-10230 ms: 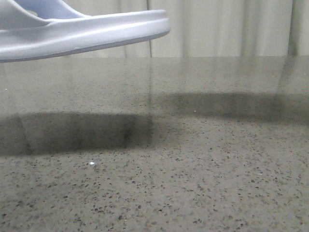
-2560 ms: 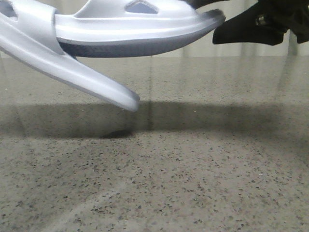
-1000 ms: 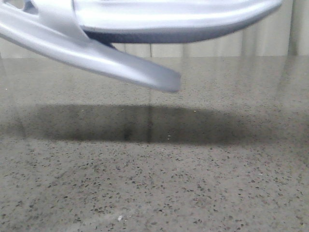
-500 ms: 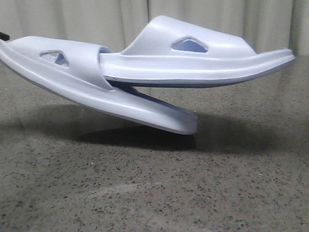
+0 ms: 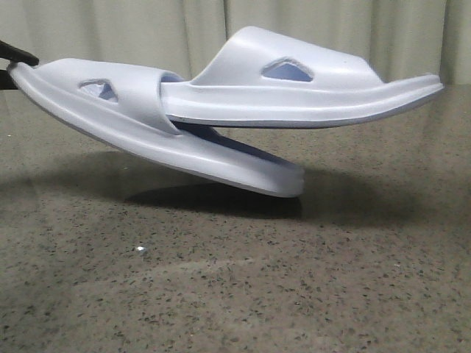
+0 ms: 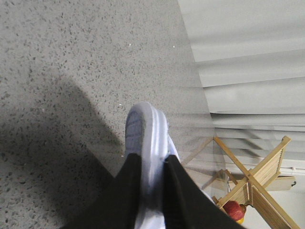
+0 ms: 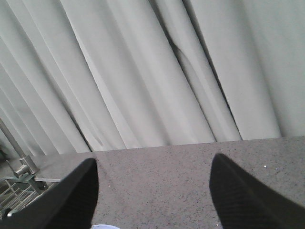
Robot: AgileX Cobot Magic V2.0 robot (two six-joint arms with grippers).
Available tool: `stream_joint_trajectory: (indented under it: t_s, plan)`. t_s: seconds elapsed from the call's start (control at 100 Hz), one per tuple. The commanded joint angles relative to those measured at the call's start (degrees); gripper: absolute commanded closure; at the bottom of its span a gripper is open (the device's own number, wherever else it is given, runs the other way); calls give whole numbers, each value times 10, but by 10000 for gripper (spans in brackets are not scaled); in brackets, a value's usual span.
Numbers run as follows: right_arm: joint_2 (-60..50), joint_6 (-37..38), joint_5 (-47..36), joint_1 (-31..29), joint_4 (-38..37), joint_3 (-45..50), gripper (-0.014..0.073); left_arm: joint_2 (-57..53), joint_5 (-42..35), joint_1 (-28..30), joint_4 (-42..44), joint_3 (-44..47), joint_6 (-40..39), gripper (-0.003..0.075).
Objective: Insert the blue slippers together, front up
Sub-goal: 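Lower the nested slippers onto the table and open both grippers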
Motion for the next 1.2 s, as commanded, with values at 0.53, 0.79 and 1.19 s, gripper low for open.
stream_joint_trajectory:
  t_s: [0.53,0.79,1.19]
  plan:
    - [-2,-11,13,1,-14,-20,159,-7,29,-4,73,-18,33,559]
    - [-2,-11,25,1,-14,-20,159,-7,6,-4,73,-18,52,312]
    - [-2,-11,22,1,-15,-19,159,-9,-152,-4,74,-18,160,308]
